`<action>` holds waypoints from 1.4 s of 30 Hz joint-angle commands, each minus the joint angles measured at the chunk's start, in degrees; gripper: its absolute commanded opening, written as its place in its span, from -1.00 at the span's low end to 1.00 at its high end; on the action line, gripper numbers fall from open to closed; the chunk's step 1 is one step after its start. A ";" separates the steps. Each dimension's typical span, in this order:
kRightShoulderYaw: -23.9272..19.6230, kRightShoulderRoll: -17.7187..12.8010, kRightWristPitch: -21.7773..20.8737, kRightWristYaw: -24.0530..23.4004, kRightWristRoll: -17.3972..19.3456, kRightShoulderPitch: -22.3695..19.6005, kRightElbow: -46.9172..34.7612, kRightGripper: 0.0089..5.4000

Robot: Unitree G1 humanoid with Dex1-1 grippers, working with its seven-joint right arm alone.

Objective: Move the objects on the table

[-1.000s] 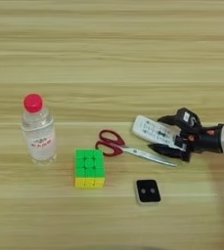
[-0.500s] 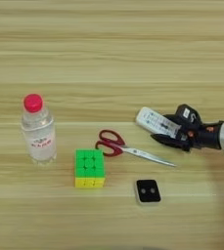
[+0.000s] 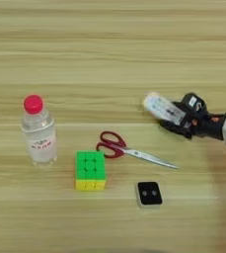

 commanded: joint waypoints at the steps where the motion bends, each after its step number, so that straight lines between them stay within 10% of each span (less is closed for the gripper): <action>1: -3.77 -0.55 -1.02 -6.02 1.17 -8.47 1.04 0.07; 10: -4.78 1.04 -1.45 -15.17 -0.99 -15.40 14.99 0.07; 29: -3.19 0.36 -1.10 -13.14 -2.32 -15.65 22.27 0.07; 42: -3.20 0.40 -1.26 -13.06 -2.69 -15.91 22.64 0.63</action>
